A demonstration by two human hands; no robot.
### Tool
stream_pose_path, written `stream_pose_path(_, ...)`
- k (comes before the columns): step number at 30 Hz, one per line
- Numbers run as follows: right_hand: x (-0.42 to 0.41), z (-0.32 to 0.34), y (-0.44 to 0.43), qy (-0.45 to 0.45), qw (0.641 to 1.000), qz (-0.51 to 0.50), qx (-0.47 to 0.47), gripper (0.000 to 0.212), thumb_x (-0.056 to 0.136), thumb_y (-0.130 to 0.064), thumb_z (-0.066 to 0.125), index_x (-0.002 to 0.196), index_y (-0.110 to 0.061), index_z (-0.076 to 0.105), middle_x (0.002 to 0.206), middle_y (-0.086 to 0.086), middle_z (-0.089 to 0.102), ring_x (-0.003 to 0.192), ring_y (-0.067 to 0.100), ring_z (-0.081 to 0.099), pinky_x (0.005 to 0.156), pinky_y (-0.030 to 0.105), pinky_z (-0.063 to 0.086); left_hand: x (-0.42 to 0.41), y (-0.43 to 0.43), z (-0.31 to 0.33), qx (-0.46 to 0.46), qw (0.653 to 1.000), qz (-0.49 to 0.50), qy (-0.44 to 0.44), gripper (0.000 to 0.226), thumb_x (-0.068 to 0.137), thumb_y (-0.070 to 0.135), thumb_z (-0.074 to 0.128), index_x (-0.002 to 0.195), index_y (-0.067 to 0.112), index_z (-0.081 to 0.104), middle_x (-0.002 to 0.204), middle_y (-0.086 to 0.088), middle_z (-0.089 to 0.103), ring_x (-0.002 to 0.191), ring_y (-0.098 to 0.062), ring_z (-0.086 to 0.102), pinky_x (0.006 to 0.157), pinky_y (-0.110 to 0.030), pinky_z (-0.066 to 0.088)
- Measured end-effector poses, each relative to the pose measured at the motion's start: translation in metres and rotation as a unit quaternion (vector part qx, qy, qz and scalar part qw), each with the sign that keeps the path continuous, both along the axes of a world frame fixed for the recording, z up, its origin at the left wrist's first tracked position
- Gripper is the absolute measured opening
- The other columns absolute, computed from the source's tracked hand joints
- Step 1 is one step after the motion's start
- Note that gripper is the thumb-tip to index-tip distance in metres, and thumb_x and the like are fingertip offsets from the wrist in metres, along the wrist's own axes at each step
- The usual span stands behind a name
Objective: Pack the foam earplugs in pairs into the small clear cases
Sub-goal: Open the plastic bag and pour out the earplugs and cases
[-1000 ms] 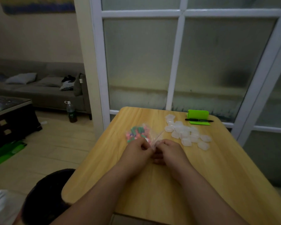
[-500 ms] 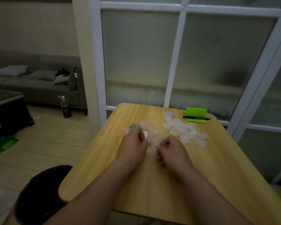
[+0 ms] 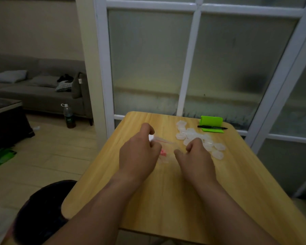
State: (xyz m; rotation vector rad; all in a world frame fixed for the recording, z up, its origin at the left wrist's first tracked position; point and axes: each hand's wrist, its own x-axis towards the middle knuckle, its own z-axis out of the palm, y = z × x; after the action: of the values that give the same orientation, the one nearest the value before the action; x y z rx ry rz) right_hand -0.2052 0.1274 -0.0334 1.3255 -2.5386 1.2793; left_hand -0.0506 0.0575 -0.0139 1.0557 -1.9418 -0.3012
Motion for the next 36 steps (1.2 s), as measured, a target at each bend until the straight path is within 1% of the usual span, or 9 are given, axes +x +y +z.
stream_pose_path(5,0.031,0.013,0.012,0.1,0.979,0.125,-0.128,0.027,0.1,-0.028,0.065,0.08,-0.027,0.047,0.067,-0.006,0.052,0.061,0.013,0.052,0.051,0.031,0.042,-0.008,0.003,0.003,0.037,0.999,-0.014,-0.002,0.019,0.099,0.029,0.063,0.114,0.033,0.052,0.066,0.01,0.058,0.055,-0.007,0.055,0.046,-0.025,0.039)
stream_pose_path(12,-0.001,-0.005,-0.001,-0.097,0.982,0.158,0.02,0.029,0.107,-0.023,0.049,0.099,-0.027,0.076,0.097,-0.008,0.074,0.091,0.014,0.067,0.076,0.035,0.051,-0.005,0.002,0.008,0.164,0.954,-0.215,0.129,0.022,0.1,0.038,0.065,0.121,0.034,0.06,0.082,0.0,0.071,0.074,-0.013,0.071,0.066,-0.037,0.06)
stream_pose_path(15,-0.013,-0.013,-0.009,-0.228,0.964,0.137,0.007,0.025,0.1,-0.017,0.056,0.098,-0.023,0.08,0.107,0.003,0.079,0.097,0.024,0.072,0.089,0.046,0.06,0.011,-0.035,0.002,0.197,0.956,-0.072,0.207,0.025,0.102,0.036,0.06,0.124,0.025,0.064,0.109,0.003,0.07,0.098,-0.013,0.068,0.079,-0.031,0.056)
stream_pose_path(18,-0.011,-0.007,-0.013,-0.441,0.89,0.103,-0.062,0.031,0.103,-0.027,0.051,0.104,-0.009,0.077,0.106,0.019,0.079,0.079,0.026,0.07,0.061,0.035,0.06,0.022,-0.064,-0.012,0.285,0.948,0.0,0.141,0.047,0.106,0.037,0.053,0.147,0.014,0.052,0.143,-0.004,0.058,0.126,-0.021,0.056,0.097,-0.032,0.043)
stream_pose_path(21,-0.012,-0.007,-0.015,-0.479,0.871,0.09,-0.053,0.06,0.102,-0.06,0.052,0.109,-0.006,0.076,0.095,0.015,0.077,0.071,0.023,0.067,0.054,0.028,0.051,0.013,-0.07,-0.019,0.348,0.933,-0.028,0.093,0.057,0.107,0.042,0.049,0.154,0.01,0.044,0.15,-0.009,0.054,0.132,-0.026,0.054,0.103,-0.035,0.043)
stream_pose_path(25,-0.011,-0.005,-0.015,-0.401,0.909,0.107,-0.042,0.032,0.096,-0.034,0.066,0.102,-0.007,0.081,0.095,0.013,0.079,0.074,0.023,0.071,0.059,0.032,0.053,0.005,-0.075,-0.016,0.354,0.929,-0.042,0.095,0.045,0.108,0.048,0.045,0.112,0.009,0.067,0.106,-0.013,0.072,0.089,-0.02,0.068,0.081,-0.032,0.051)
stream_pose_path(27,-0.012,-0.003,-0.013,-0.358,0.925,0.117,-0.05,0.02,0.094,-0.025,0.067,0.097,-0.015,0.084,0.097,0.008,0.081,0.087,0.026,0.076,0.079,0.045,0.06,0.005,-0.074,-0.013,0.375,0.92,-0.044,0.107,0.044,0.108,0.048,0.046,0.088,0.014,0.063,0.09,-0.01,0.07,0.078,-0.018,0.067,0.074,-0.029,0.05)
stream_pose_path(32,-0.011,0.002,-0.011,-0.419,0.892,0.137,-0.098,0.03,0.098,-0.005,0.056,0.097,-0.014,0.084,0.102,0.012,0.081,0.102,0.03,0.077,0.087,0.047,0.061,0.006,-0.073,-0.013,0.403,0.905,-0.068,0.116,0.033,0.103,0.04,0.06,0.098,0.01,0.073,0.094,-0.012,0.075,0.08,-0.025,0.074,0.061,-0.033,0.061)
stream_pose_path(36,-0.014,0.009,-0.009,-0.444,0.866,0.169,-0.154,0.035,0.099,0.003,0.048,0.094,-0.009,0.08,0.109,0.014,0.08,0.108,0.029,0.075,0.091,0.042,0.058,0.013,-0.066,0.005,0.364,0.891,-0.115,0.247,0.023,0.103,0.031,0.062,0.102,0.009,0.07,0.107,-0.01,0.07,0.088,-0.026,0.069,0.049,-0.031,0.056)
